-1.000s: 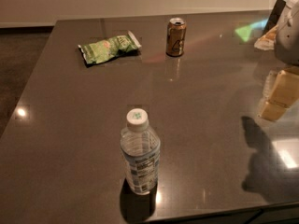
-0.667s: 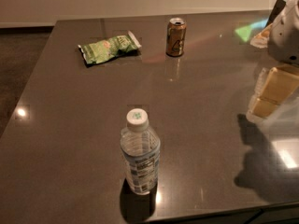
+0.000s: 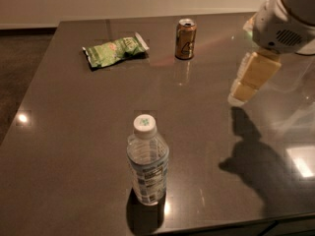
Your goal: Pick green jalapeno chip bag
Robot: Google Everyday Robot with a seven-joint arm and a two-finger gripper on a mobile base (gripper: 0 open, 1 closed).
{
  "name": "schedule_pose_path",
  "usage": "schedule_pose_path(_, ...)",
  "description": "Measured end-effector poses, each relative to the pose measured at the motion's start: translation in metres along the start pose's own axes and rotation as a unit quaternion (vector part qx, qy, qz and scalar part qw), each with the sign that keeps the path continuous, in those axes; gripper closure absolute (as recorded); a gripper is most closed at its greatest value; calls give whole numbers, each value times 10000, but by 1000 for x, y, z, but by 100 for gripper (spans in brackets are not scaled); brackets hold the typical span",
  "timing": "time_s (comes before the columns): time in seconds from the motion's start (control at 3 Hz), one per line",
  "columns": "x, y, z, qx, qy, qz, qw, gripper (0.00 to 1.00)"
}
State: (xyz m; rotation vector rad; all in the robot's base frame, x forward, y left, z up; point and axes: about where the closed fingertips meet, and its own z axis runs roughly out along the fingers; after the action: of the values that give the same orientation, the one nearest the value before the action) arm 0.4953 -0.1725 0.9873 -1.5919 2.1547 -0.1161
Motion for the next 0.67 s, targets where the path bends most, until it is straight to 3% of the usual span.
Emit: schedule_pose_path(0.67, -40, -35, 29, 183, -139, -329, 9992, 0)
